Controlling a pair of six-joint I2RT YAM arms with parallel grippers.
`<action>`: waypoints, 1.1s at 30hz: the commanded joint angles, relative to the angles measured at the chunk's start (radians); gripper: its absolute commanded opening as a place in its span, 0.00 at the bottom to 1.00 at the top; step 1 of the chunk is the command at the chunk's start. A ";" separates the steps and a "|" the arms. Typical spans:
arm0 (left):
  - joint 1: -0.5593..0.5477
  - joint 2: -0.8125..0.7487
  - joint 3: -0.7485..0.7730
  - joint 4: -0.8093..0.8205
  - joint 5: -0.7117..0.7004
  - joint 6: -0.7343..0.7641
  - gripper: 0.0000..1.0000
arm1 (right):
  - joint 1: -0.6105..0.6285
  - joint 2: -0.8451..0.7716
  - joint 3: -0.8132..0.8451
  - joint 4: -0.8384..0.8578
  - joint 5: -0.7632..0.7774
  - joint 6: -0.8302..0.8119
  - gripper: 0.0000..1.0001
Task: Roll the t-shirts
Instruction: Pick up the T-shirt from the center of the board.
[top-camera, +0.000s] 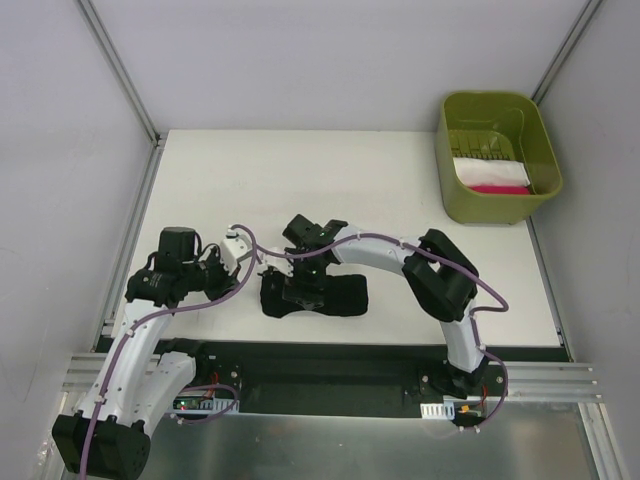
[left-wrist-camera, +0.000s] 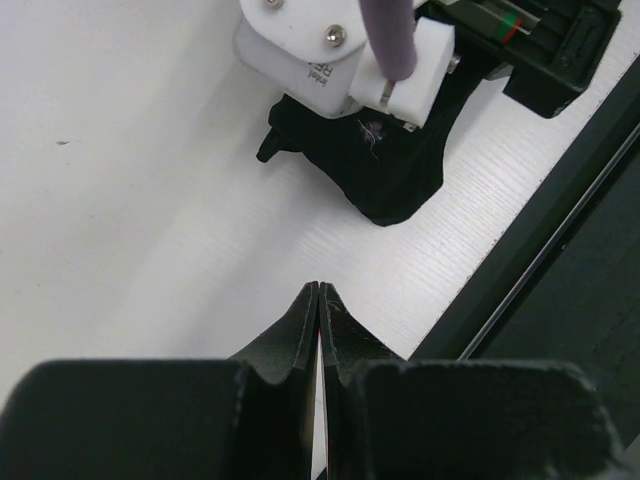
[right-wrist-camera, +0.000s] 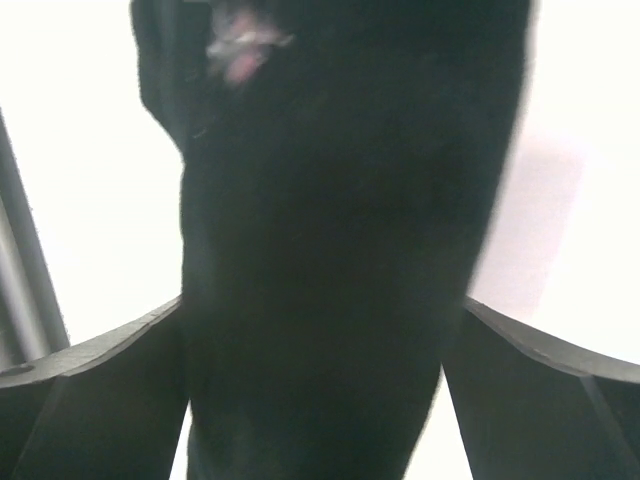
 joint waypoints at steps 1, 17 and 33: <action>0.012 -0.016 0.020 -0.002 -0.018 -0.003 0.00 | 0.012 0.126 -0.105 0.062 0.148 0.020 0.96; 0.012 -0.046 0.061 -0.117 -0.031 0.115 0.00 | 0.052 0.174 -0.165 0.033 0.154 -0.052 0.41; 0.007 -0.089 0.024 -0.226 -0.130 0.374 0.24 | -0.028 0.120 0.105 -0.350 -0.001 0.077 0.01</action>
